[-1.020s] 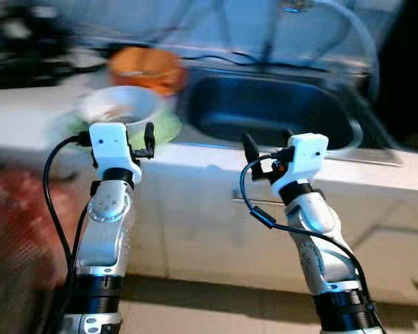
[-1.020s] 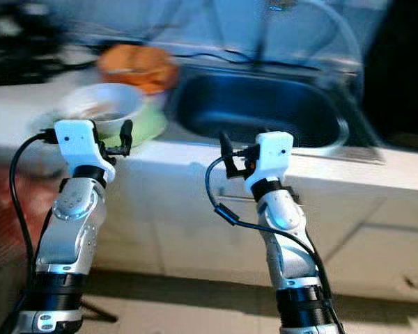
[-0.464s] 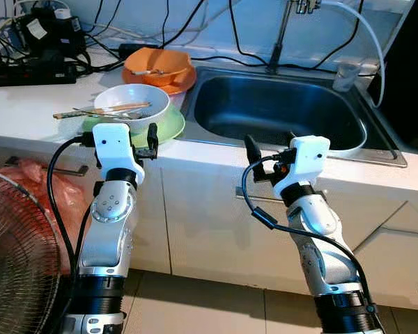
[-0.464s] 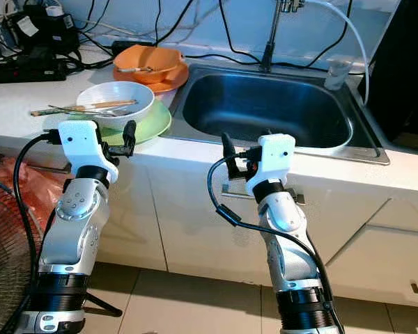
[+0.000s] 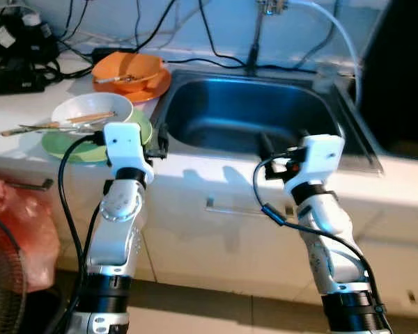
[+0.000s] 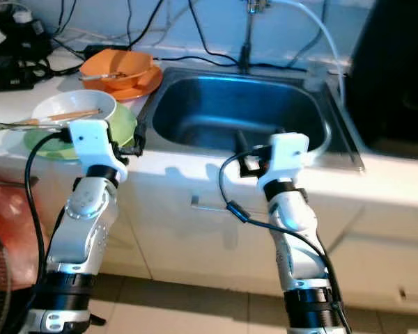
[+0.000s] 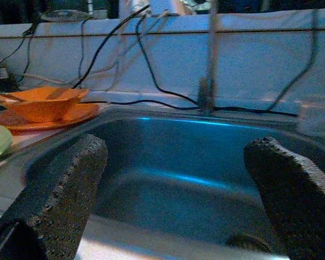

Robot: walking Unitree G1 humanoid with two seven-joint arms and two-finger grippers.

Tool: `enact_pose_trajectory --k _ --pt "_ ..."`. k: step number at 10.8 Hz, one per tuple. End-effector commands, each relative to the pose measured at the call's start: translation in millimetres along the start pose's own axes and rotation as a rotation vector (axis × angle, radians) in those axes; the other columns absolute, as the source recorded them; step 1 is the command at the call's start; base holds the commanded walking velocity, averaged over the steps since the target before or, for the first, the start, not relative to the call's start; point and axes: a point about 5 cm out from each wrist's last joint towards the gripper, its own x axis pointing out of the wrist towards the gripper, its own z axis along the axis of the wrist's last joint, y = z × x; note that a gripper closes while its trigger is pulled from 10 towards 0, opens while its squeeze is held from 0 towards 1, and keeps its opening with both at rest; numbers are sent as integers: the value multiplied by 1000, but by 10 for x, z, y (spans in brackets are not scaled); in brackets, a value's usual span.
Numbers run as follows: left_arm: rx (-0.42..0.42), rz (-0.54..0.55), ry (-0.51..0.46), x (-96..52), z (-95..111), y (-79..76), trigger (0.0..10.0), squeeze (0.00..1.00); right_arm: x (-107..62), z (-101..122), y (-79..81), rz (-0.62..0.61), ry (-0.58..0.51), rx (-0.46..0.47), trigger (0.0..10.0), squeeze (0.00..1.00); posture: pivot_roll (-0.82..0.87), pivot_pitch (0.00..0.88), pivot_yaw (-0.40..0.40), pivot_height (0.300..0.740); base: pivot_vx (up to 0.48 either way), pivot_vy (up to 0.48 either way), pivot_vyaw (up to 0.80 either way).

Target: Kitchen organization

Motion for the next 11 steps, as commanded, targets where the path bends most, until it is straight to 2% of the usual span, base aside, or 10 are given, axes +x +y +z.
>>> enact_pose_trajectory --k 1,5,7,9,11 --pt "8 23 15 4 -29 64 10000 0 23 26 71 26 -11 4 10000 0 -22 15 -25 740 319 -266 0" --pt "-17 18 -8 6 17 40 10000 0 32 69 95 37 -35 -14 10000 0 -24 12 -29 740 0 0 0" --pt "-30 14 -22 30 85 47 10000 0 58 159 135 53 -67 -27 10000 0 -25 12 -32 740 0 0 0" --pt "-21 26 -16 16 61 79 10000 0 71 189 143 65 -79 -42 10000 0 -19 10 -36 740 0 0 0" --pt "-33 32 -5 -2 49 54 10000 0 74 162 143 59 -69 -33 10000 0 -14 13 -36 740 0 0 722"
